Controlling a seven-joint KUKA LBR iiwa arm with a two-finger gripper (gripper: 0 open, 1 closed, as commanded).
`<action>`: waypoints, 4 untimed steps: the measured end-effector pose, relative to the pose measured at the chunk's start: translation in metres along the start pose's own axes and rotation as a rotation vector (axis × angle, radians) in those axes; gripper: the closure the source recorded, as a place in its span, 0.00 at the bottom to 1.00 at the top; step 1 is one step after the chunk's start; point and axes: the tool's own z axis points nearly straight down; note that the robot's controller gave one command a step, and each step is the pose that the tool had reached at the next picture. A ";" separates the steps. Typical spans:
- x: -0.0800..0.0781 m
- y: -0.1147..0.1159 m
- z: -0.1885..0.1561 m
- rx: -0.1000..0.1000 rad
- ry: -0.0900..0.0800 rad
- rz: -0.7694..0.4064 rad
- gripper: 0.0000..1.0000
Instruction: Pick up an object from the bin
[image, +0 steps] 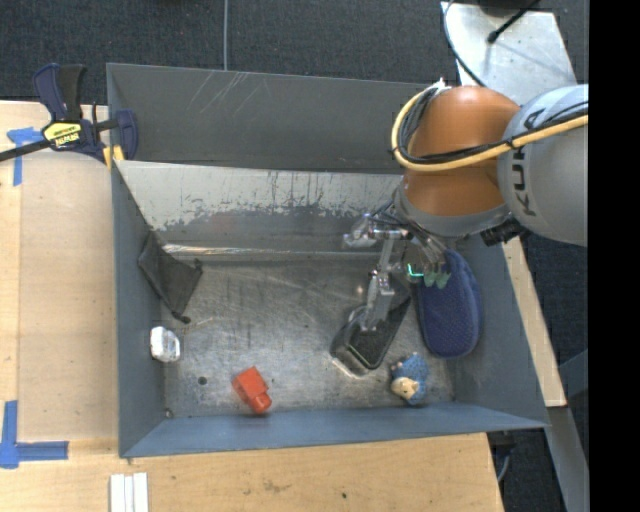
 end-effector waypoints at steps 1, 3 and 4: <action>0.000 -0.030 0.058 0.003 -0.012 -0.364 0.00; -0.021 -0.060 0.059 0.003 -0.005 -1.006 0.00; -0.019 -0.054 0.086 0.005 -0.010 -1.108 0.00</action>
Offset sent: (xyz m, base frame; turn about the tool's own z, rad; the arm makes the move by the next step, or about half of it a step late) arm -0.0051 -0.0410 -0.0899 -0.4506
